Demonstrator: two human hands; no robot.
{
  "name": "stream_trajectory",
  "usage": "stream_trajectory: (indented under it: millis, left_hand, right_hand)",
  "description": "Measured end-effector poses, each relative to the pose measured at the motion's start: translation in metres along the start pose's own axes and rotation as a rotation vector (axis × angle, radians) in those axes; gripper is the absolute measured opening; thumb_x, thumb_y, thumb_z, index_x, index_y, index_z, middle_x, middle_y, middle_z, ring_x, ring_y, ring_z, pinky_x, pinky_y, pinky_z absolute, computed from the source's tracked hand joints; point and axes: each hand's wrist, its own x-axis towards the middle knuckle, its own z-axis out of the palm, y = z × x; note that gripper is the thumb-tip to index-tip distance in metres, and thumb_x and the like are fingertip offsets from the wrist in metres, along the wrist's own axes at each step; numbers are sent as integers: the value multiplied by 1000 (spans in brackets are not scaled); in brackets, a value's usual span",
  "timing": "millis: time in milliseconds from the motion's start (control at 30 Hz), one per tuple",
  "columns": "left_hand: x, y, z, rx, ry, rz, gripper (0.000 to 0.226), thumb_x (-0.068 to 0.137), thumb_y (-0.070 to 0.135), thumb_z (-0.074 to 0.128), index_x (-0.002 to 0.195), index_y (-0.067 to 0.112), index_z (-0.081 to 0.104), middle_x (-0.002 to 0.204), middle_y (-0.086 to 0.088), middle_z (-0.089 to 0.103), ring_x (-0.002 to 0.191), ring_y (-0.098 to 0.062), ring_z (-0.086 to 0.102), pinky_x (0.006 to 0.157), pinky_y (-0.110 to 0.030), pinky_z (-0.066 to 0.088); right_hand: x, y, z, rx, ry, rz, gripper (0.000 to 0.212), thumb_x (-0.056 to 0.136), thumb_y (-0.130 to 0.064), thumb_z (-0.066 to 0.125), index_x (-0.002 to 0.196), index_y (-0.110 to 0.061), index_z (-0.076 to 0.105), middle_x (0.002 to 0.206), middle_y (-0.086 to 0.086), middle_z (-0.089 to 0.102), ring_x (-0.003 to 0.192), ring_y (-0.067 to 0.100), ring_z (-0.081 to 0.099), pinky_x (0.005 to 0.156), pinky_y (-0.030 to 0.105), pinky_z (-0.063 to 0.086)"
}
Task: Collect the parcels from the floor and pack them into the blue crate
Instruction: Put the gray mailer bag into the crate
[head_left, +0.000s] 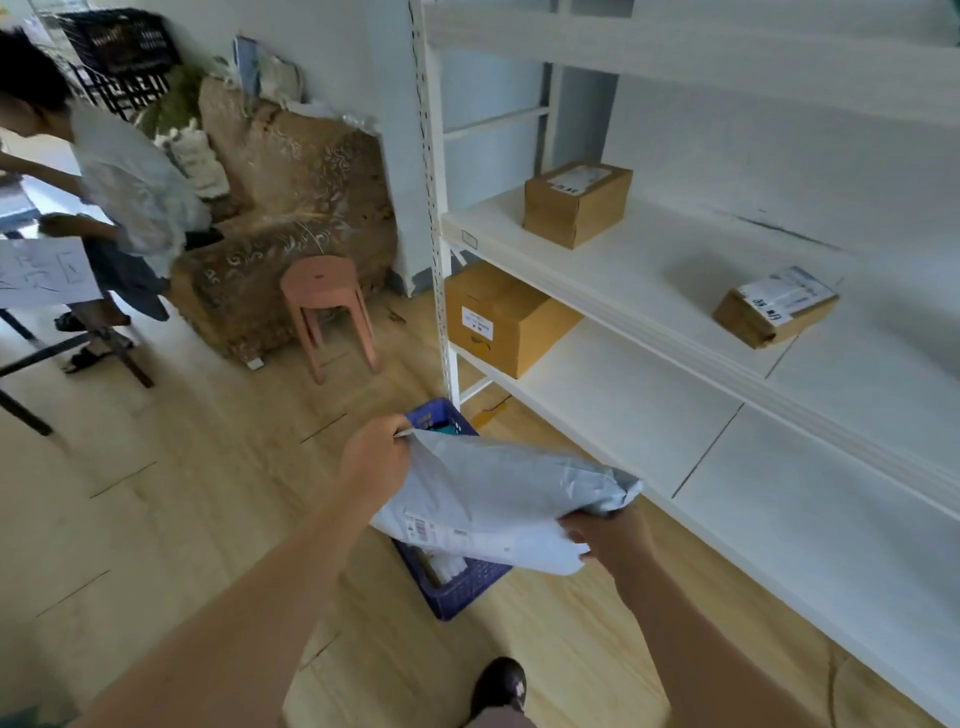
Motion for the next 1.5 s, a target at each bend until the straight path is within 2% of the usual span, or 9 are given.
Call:
stream_trajectory:
  millis: [133, 333, 533, 767, 867, 1067, 1300, 1400, 1500]
  left_hand:
    - [86, 9, 9, 49, 17, 33, 24, 94, 8, 43, 71, 13, 47, 67, 0, 45, 72, -20, 44, 63, -28, 31]
    - [197, 2, 23, 151, -172, 117, 25, 95, 21, 50, 118, 14, 56, 103, 1, 61, 87, -13, 56, 71, -20, 39]
    - [275, -33, 39, 224, -339, -2, 39, 93, 17, 50, 132, 12, 50, 128, -10, 55, 112, -26, 55, 91, -34, 44]
    - [364, -64, 64, 345, -582, 108, 32, 84, 22, 45, 112, 10, 55, 111, -16, 57, 93, -19, 50, 76, -25, 33]
    - [410, -89, 78, 373, -660, 137, 38, 86, 24, 50, 121, 9, 54, 115, -11, 60, 98, -23, 56, 74, -24, 36]
    - [485, -149, 108, 398, -798, 125, 40, 91, 17, 52, 131, 16, 48, 124, -12, 58, 105, -25, 57, 73, -24, 35]
    - [516, -218, 177, 292, -925, -51, 42, 94, 14, 52, 134, 5, 43, 126, -12, 56, 94, -18, 53, 70, -25, 39]
    - [511, -242, 217, 8, -833, -361, 53, 89, 15, 63, 134, 1, 41, 131, -16, 53, 116, -28, 54, 88, -27, 39]
    - [501, -270, 256, -361, -712, -676, 60, 76, 12, 77, 129, 7, 50, 128, -15, 57, 118, -30, 54, 104, -42, 39]
  right_hand:
    - [69, -39, 37, 79, 142, 20, 17, 82, -16, 60, 68, -6, 62, 66, 10, 65, 65, 27, 61, 68, 36, 51]
    - [159, -85, 72, 1, 209, 70, 25, 86, -24, 56, 79, -2, 66, 76, 15, 70, 65, 27, 58, 54, 27, 39]
    - [219, -109, 104, -45, 221, 141, 22, 86, -24, 55, 81, -4, 64, 70, 11, 68, 60, 24, 57, 53, 27, 39]
    - [279, -106, 152, 40, 320, 305, 26, 81, -12, 57, 56, -8, 54, 44, 6, 56, 51, 25, 53, 58, 32, 43]
    - [301, -102, 188, 50, 399, 385, 30, 79, -8, 54, 49, -7, 51, 33, 2, 49, 45, 24, 50, 55, 31, 43]
    - [354, -81, 272, 53, 508, 541, 19, 83, -17, 56, 67, -6, 56, 57, 11, 59, 51, 26, 55, 53, 29, 42]
    - [405, -47, 333, 281, 579, 811, 41, 82, -14, 53, 41, -9, 52, 48, 11, 58, 54, 28, 58, 63, 36, 53]
    - [434, -16, 358, 599, 628, 900, 25, 83, -8, 52, 59, -2, 52, 50, 13, 54, 52, 26, 54, 64, 42, 53]
    - [456, 23, 385, 859, 602, 959, 21, 85, -2, 47, 64, -6, 47, 34, 8, 46, 35, 20, 48, 44, 28, 48]
